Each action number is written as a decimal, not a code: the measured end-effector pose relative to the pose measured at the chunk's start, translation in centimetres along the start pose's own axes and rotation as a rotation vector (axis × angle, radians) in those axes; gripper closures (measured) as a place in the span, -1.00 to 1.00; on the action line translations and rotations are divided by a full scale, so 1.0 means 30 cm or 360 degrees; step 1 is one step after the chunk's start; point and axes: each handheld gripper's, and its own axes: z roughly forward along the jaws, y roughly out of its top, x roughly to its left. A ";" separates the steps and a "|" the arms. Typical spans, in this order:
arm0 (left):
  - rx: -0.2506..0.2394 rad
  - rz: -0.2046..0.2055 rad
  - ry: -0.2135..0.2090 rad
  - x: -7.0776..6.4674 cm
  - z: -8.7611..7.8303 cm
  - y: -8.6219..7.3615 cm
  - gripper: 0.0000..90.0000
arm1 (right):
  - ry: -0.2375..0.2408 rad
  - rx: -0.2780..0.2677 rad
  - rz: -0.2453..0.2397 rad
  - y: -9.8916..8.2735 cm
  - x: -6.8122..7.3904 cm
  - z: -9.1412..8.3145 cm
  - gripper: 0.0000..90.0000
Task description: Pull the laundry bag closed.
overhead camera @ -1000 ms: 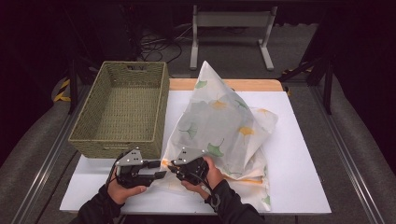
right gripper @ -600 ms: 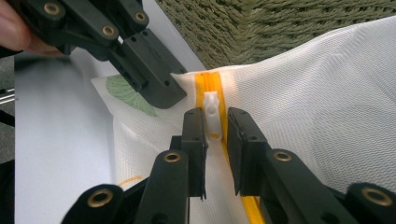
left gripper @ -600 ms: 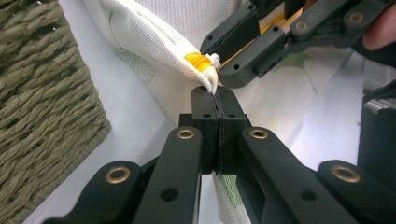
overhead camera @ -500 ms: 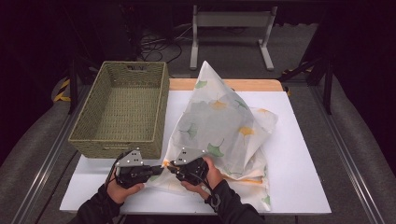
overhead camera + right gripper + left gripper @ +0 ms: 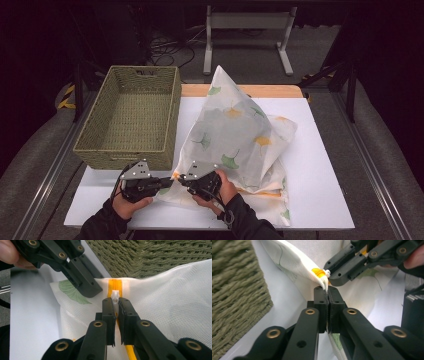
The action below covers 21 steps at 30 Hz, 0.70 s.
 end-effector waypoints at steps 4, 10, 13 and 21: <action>-0.0036 -0.0040 0.0021 0.010 0.007 0.014 0.60 | -0.0006 0.0010 -0.0005 0.000 0.001 0.003 0.88; -0.0019 -0.0053 -0.0009 0.012 0.015 0.017 0.86 | -0.0023 0.0023 -0.0035 0.002 0.008 -0.001 0.88; -0.0019 -0.0016 0.0014 0.005 0.013 0.020 0.91 | -0.0030 0.0029 -0.0040 0.002 0.009 -0.001 0.88; -0.0066 -0.0016 0.0086 -0.010 -0.008 0.021 0.92 | -0.0035 0.0031 -0.0053 0.004 0.010 -0.007 0.89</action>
